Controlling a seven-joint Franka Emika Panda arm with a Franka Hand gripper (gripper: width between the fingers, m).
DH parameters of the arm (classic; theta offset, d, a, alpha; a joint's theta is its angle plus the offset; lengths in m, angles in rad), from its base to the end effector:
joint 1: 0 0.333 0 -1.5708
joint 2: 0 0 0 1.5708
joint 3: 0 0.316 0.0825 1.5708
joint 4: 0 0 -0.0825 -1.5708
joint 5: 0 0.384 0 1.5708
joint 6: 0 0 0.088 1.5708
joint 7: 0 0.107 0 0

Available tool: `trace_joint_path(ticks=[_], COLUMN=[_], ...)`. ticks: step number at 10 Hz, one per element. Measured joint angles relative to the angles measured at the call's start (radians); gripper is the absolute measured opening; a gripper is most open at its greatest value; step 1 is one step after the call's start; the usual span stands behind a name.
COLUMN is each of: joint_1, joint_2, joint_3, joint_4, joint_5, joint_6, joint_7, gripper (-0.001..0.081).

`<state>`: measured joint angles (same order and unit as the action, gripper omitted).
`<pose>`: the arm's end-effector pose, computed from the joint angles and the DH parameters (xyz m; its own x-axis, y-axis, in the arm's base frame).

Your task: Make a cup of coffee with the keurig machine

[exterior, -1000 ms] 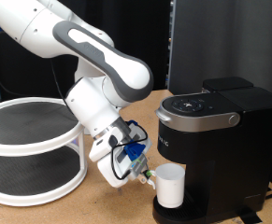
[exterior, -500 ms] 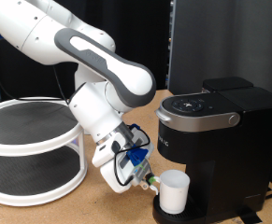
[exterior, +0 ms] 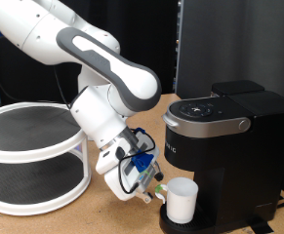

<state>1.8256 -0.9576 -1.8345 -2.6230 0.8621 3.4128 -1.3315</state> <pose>0.4240 -0.0008 0.1643 0.8710 -0.0419 0.4895 0.2304 -0.8452 -0.4823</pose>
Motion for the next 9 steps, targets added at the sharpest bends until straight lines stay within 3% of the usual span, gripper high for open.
trace_joint_path(ticks=[1, 2, 5, 7, 9], joint_1=[-0.025, -0.067, -0.231, -0.348, -0.347], joint_2=[0.041, 0.095, 0.273, 0.346, 0.333], joint_3=[0.011, 0.03, 0.118, 0.21, 0.208], joint_4=[-0.013, -0.033, -0.1, -0.155, -0.153], joint_5=[0.016, 0.027, 0.03, 0.03, 0.03], joint_6=[-0.056, -0.128, -0.33, -0.359, -0.346], joint_7=[0.0, 0.004, 0.043, 0.05, 0.047], gripper=[0.0668, 0.0781, 0.0798, 0.0798, 0.0798])
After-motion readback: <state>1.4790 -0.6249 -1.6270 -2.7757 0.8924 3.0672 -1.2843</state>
